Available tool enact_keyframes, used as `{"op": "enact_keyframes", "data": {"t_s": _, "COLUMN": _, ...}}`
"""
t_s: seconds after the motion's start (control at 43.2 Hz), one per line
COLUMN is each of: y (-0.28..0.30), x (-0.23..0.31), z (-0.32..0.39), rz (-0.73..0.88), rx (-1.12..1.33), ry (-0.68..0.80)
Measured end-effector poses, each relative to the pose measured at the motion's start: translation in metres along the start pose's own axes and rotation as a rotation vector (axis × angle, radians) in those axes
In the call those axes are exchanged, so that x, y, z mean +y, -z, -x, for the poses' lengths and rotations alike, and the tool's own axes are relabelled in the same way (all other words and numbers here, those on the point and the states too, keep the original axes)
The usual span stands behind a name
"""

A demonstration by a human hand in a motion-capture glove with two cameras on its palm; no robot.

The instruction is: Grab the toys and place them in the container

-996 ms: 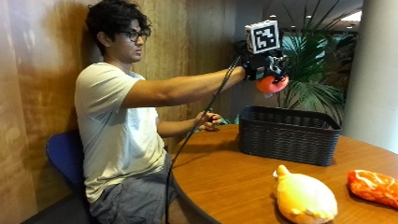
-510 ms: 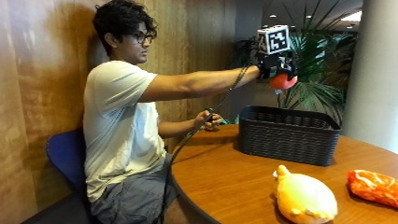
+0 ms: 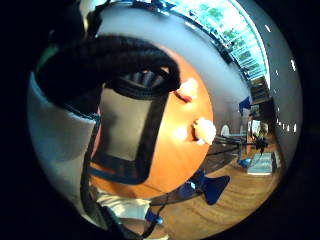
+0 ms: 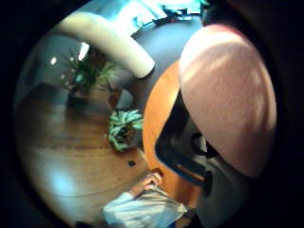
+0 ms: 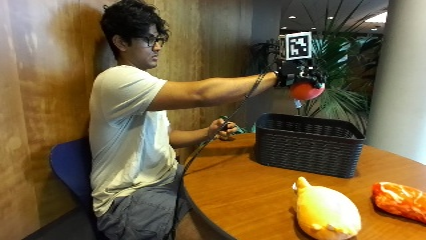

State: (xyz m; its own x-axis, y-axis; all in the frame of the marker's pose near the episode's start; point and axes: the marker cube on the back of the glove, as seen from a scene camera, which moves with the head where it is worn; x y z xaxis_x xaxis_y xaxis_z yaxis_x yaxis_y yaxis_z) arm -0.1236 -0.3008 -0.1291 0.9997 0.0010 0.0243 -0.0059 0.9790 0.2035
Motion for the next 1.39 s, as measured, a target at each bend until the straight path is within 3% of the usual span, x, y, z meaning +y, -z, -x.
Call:
{"op": "enact_keyframes", "data": {"t_s": 0.463, "y": 0.004, "x": 0.019, "z": -0.013, "rz": 0.063, "rx": 0.033, "ry": 0.008}}
{"op": "enact_keyframes", "data": {"t_s": 0.741, "y": -0.001, "x": 0.057, "z": -0.03, "rz": 0.123, "rx": 0.016, "ry": -0.018}}
{"op": "enact_keyframes", "data": {"t_s": 0.903, "y": -0.007, "x": 0.095, "z": -0.044, "rz": 0.115, "rx": 0.035, "ry": -0.019}}
{"op": "enact_keyframes", "data": {"t_s": 1.042, "y": -0.016, "x": 0.132, "z": -0.062, "rz": 0.095, "rx": 0.06, "ry": -0.122}}
{"op": "enact_keyframes", "data": {"t_s": 1.112, "y": -0.018, "x": 0.153, "z": -0.066, "rz": 0.096, "rx": 0.023, "ry": -0.087}}
{"op": "enact_keyframes", "data": {"t_s": 1.251, "y": -0.03, "x": 0.193, "z": -0.103, "rz": 0.097, "rx": 0.206, "ry": -0.2}}
{"op": "enact_keyframes", "data": {"t_s": 1.39, "y": -0.043, "x": 0.235, "z": -0.108, "rz": 0.107, "rx": 0.071, "ry": -0.029}}
